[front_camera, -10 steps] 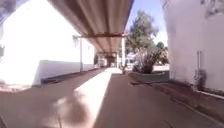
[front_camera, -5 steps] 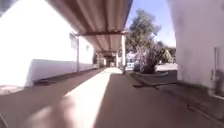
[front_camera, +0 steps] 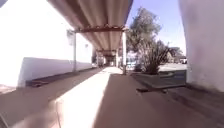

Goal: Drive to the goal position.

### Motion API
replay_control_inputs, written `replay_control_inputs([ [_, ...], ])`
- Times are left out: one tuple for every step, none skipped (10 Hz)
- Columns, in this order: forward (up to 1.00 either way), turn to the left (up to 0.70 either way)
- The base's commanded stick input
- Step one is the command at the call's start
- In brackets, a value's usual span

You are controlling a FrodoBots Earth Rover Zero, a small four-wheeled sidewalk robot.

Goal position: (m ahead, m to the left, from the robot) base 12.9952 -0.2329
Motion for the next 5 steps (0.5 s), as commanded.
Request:
replay_control_inputs([
  [0.85,0.00],
  [0.85,0.00],
  [0.85,0.00],
  [0.85,0.00],
  [0.85,0.00],
])
